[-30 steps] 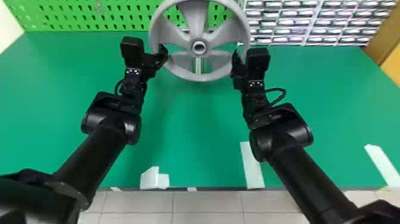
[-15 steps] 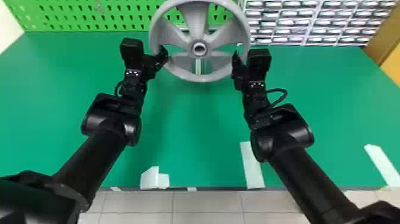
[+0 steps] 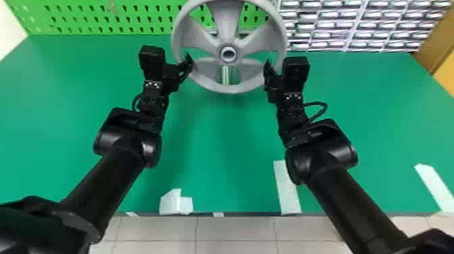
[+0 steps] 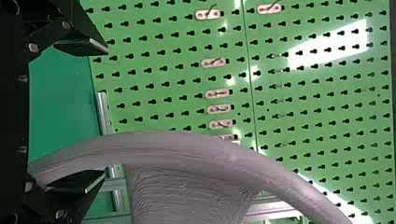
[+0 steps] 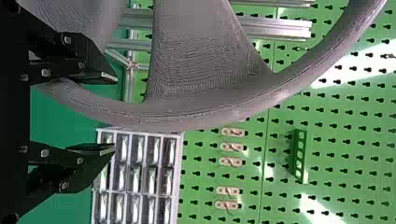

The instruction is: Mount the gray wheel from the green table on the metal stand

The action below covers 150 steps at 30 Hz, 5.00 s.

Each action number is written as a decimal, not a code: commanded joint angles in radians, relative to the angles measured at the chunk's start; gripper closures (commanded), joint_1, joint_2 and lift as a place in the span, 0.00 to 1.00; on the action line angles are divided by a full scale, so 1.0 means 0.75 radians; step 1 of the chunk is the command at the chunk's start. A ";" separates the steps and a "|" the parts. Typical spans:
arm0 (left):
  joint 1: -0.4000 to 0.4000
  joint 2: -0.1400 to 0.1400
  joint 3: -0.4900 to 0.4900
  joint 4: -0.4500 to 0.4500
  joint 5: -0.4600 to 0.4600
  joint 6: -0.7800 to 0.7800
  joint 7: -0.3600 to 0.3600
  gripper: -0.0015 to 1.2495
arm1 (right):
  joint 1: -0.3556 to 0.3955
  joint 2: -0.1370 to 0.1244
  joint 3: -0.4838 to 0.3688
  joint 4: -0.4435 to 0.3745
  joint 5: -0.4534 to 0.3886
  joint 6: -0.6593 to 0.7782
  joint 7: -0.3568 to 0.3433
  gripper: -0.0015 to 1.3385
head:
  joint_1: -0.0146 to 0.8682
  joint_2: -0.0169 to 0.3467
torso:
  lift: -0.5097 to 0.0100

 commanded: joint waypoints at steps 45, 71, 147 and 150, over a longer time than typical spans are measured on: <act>0.033 0.000 -0.036 -0.062 0.012 -0.002 0.000 0.14 | 0.002 0.002 0.006 -0.001 0.004 -0.025 0.002 0.21 | 1.00 0.19 | 0.79; 0.274 0.055 0.081 -0.432 -0.033 0.105 -0.004 0.14 | 0.096 -0.016 0.008 -0.120 -0.010 -0.047 0.002 0.18 | 1.00 0.19 | 0.79; 0.767 0.073 0.351 -1.003 0.063 0.295 -0.186 0.15 | 0.470 -0.065 -0.182 -0.496 -0.018 -0.053 0.309 0.18 | 1.00 0.19 | 0.79; 0.767 0.073 0.353 -1.007 0.061 0.295 -0.186 0.15 | 0.477 -0.065 -0.184 -0.508 -0.018 -0.047 0.313 0.18 | 1.00 0.19 | 0.79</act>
